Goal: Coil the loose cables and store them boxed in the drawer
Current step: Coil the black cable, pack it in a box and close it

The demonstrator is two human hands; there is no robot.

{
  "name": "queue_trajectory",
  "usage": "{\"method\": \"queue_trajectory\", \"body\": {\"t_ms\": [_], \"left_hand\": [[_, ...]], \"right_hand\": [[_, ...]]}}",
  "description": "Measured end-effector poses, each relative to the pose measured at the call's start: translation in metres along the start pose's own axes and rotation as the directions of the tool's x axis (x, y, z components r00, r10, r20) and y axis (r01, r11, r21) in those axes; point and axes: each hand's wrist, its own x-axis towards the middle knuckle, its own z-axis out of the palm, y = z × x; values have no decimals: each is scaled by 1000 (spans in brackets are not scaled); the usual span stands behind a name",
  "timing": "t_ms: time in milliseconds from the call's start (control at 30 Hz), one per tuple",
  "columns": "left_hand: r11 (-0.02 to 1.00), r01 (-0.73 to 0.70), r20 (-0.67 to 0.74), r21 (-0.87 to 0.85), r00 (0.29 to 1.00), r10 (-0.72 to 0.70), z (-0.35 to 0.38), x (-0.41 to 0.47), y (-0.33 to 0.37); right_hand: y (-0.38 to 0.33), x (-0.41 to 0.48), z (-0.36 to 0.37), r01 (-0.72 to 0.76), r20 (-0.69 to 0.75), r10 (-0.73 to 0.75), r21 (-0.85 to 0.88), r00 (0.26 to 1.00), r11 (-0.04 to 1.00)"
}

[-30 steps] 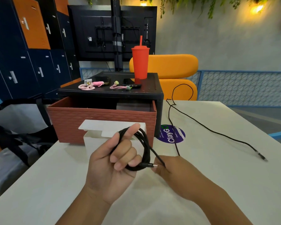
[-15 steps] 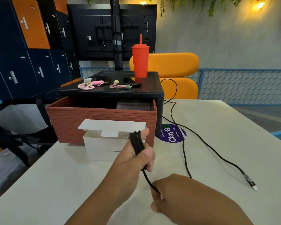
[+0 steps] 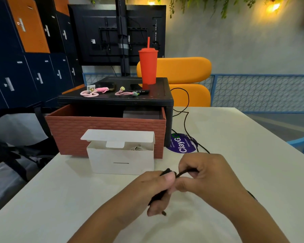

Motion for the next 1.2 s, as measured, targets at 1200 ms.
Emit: {"method": "queue_trajectory", "body": {"t_ms": [1200], "left_hand": [[806,102,-100,-582,976,-196,-6,1,6]], "right_hand": [[19,6,25,40,41,-58,361,997,932]]}}
